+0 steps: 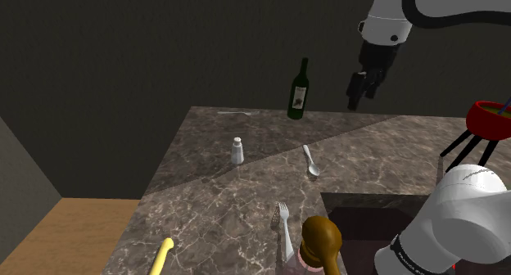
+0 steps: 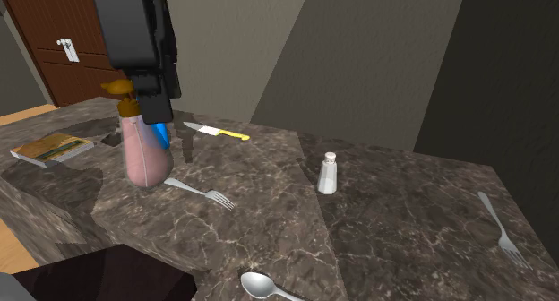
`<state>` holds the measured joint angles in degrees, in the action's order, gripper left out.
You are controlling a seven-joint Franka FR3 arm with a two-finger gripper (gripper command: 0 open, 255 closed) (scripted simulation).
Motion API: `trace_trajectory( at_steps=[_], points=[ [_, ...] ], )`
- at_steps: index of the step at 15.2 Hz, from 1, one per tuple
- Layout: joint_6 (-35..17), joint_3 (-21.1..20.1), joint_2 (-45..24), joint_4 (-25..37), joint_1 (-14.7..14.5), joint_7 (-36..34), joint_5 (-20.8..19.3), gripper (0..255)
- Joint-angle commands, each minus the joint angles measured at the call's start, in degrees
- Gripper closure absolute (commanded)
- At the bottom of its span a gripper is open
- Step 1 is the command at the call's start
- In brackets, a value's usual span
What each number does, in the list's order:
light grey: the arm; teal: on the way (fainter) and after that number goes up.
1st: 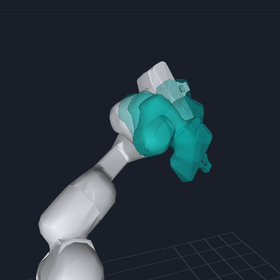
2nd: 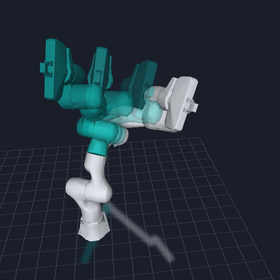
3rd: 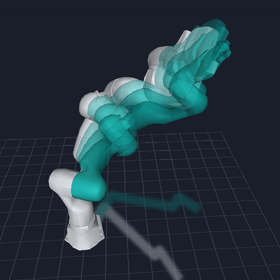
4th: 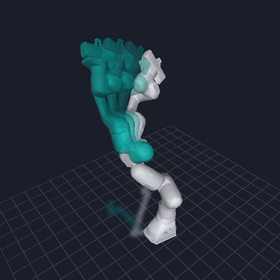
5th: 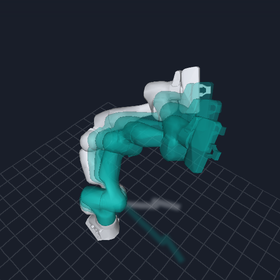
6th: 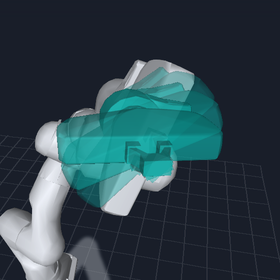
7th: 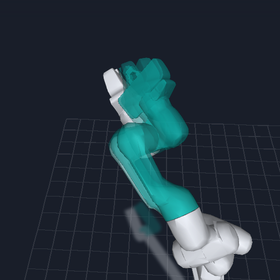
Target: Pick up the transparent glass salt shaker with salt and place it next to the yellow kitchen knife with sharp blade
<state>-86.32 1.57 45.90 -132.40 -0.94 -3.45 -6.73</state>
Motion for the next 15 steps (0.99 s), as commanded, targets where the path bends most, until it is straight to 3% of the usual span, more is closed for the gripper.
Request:
trace_trajectory(
  at_steps=[1,15],
  points=[
    [0.0,0.0,0.0,0.0,0.0,0.0,0.0,0],
    [-21.0,-1.4,-24.4,3.7,-3.6,-2.2,5.8,0]
  ],
)
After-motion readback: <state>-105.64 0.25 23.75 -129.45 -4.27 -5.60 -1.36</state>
